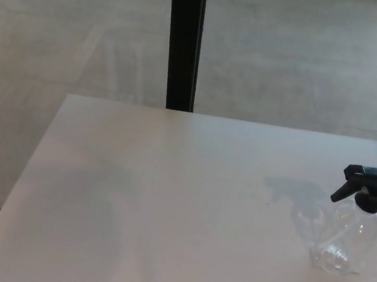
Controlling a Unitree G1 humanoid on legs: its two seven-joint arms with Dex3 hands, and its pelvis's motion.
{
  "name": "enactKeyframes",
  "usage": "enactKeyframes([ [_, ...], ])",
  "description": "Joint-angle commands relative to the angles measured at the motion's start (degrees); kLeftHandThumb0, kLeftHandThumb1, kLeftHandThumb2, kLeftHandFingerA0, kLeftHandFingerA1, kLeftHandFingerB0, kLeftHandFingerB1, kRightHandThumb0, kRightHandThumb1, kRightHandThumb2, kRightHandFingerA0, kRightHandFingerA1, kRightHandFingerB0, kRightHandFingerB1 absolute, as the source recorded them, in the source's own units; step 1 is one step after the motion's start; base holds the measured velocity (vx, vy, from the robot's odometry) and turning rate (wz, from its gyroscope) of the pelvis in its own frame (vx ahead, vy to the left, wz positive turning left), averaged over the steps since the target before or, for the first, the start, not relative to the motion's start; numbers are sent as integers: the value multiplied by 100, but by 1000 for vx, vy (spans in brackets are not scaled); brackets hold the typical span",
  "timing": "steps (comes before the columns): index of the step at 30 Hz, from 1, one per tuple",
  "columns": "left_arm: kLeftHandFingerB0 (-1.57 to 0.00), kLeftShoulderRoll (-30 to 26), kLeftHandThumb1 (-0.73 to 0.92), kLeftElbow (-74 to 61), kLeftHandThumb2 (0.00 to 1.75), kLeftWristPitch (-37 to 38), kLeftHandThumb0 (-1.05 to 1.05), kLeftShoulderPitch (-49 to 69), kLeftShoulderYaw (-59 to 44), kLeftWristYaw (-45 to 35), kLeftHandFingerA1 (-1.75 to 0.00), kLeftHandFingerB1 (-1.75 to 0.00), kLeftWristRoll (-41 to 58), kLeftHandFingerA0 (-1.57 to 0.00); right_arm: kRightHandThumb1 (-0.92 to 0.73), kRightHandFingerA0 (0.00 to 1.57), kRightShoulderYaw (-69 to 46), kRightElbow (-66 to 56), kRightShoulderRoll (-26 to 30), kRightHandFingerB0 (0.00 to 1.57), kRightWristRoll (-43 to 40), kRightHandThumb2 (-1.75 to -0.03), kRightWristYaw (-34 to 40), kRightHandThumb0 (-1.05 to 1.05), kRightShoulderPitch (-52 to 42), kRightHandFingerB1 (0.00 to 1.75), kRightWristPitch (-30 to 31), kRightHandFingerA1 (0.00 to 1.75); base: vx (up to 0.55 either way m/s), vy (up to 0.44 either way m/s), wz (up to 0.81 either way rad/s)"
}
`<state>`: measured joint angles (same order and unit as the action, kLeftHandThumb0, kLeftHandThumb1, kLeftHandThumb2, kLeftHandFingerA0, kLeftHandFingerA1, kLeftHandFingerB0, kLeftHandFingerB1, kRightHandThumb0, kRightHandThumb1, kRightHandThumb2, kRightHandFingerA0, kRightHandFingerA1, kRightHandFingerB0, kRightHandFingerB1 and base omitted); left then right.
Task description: The robot uses its right hand to grab and lift the lid of the spray bottle kept in the middle of the desk and places the lid on the right side of the bottle
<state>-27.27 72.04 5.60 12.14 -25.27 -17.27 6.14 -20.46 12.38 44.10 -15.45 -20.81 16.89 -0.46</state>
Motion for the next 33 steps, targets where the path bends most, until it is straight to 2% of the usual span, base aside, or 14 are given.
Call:
enactKeyframes([
  [1,-32,-167,68,-4,105,272,-81,13,28,-136,-66,-54,77,-55,-61,36,1958,-1424,229,29,694,-59,-1318,-73,414,29,860,49,0,0,0],
  [6,-33,-184,68,52,105,256,-80,-22,34,-71,-65,-54,58,-56,-60,38,2223,-1414,229,31,637,-58,-1361,-70,565,30,1003,51,0,0,0],
  [7,-33,-187,67,62,105,256,-78,-26,34,-88,-66,-54,60,-57,-47,35,2279,-1366,229,26,657,-85,-1382,-72,581,45,935,58,0,0,0],
  [8,-32,-188,67,88,105,261,-77,-28,30,-107,-67,-53,62,-59,-60,42,2357,-1350,263,33,728,-59,-1395,-71,594,31,884,51,0,0,0],
  [10,-31,-197,68,96,105,313,-79,-15,50,-155,-66,-54,47,-55,-60,46,2514,-1269,268,36,835,-59,-1430,-68,625,33,757,64,0,0,0],
  [12,-33,-190,68,109,106,314,-81,-22,46,-152,-65,-53,62,-55,-47,45,2604,-1256,297,29,911,-88,-1427,-70,670,46,764,67,0,0,0],
  [14,-34,-179,67,127,105,272,-80,-45,36,-98,-66,-54,80,-59,-60,50,2713,-1214,323,38,991,-58,-1515,-71,660,33,687,64,0,0,0],
  [18,-34,-172,68,80,106,383,-83,23,86,-167,-65,-54,55,-55,-63,40,2931,-1396,492,37,1342,-59,-1556,-70,677,32,837,51,0,0,0],
  [19,-38,-172,83,65,65,353,-80,32,90,-167,-57,-42,69,-57,-64,37,2978,-1383,529,36,1425,-61,-1579,-69,712,32,792,48,0,0,0],
  [20,-40,-173,83,58,65,345,-81,34,86,-175,-57,-43,83,-56,-64,36,3003,-1344,532,37,1484,-60,-1590,-69,757,33,725,50,0,0,0],
  [22,-40,-178,83,55,65,360,-81,50,83,-191,-57,-43,91,-56,-64,36,2989,-1319,523,37,1519,-60,-1596,-69,755,33,652,50,0,0,0],
  [23,-34,-186,68,109,106,323,-79,8,105,-113,-64,-53,55,-55,-64,29,3084,-1215,534,38,1780,-60,-1533,-69,921,34,411,52,0,0,0],
  [32,-33,-219,68,106,106,391,-85,-21,110,-259,-63,-53,82,-54,-68,43,3333,-1413,631,40,2933,-61,-1121,-65,1072,33,-48,56,0,0,0],
  [33,-35,-201,67,139,105,411,-85,-45,124,-192,-62,-53,55,-55,-68,62,3432,-1558,667,45,3473,-61,-748,-56,1010,35,-288,88,0,0,0],
])
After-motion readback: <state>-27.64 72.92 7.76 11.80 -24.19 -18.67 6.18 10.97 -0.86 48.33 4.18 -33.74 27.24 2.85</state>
